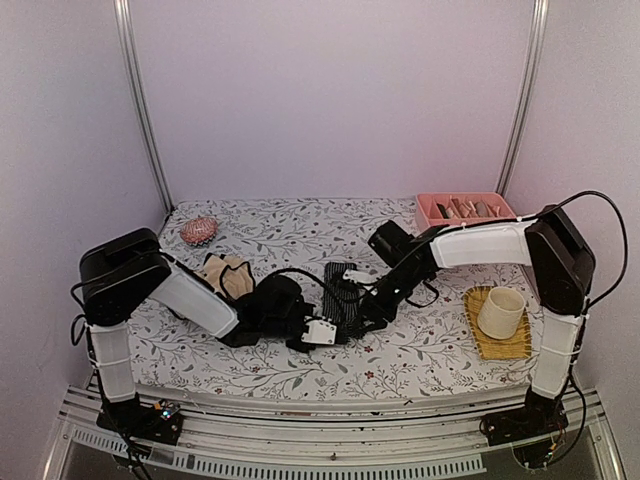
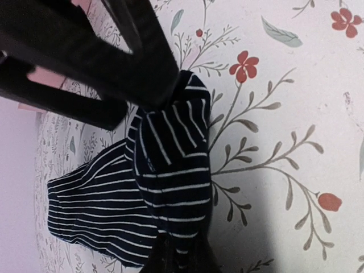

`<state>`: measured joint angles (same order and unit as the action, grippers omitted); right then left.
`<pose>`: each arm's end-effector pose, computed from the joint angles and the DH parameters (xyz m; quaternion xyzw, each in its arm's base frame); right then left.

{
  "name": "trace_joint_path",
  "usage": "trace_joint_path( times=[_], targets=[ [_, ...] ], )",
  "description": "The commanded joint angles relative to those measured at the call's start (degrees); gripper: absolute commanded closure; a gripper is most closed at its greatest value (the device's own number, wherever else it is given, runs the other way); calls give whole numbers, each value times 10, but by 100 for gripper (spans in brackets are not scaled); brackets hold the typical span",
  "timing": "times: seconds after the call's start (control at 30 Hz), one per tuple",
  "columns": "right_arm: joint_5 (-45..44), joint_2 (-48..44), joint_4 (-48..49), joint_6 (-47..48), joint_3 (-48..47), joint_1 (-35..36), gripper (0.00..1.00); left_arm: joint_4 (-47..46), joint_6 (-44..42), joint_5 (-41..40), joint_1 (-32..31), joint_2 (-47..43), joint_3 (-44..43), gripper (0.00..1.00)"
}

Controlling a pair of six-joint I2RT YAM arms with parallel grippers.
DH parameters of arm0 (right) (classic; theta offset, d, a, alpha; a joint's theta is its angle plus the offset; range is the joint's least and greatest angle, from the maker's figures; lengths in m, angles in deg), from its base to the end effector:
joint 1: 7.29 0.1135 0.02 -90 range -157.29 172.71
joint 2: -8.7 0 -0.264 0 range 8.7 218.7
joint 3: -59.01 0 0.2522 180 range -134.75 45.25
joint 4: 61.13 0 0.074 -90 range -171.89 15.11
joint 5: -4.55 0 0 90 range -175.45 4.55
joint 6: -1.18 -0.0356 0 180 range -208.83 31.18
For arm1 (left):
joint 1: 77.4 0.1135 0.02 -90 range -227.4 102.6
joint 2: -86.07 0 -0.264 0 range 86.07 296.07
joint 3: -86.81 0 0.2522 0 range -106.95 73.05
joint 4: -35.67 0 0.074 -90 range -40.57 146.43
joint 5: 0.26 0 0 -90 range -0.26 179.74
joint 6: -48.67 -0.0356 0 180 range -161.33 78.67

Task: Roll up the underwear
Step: Roll the underwear at the center of the board.

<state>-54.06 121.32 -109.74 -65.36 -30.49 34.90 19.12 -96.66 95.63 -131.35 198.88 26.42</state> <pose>0.2737 0.2731 0.1590 -0.5513 0.7755 0.2884 0.1073 0.2117 -0.2971 0.0929 0.7388 0.4956 -0.0403 0.4549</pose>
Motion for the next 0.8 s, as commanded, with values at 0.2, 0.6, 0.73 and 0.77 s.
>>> trace_joint_path(
  times=[0.2, 0.6, 0.73, 0.77],
  targets=[
    [-199, -211, 219, -19, 204, 10, 45, 335, 86, 149, 49, 28, -108, 100],
    [-313, -277, 470, 111, 379, 95, 45, 571, 128, 289, 113, 132, -295, 100],
    [-322, -294, 532, 149, 415, 125, 45, 597, 130, 310, 118, 142, -312, 100],
    [-327, -293, 541, 163, 420, 136, 45, 611, 131, 312, 118, 147, -320, 100]
  ],
)
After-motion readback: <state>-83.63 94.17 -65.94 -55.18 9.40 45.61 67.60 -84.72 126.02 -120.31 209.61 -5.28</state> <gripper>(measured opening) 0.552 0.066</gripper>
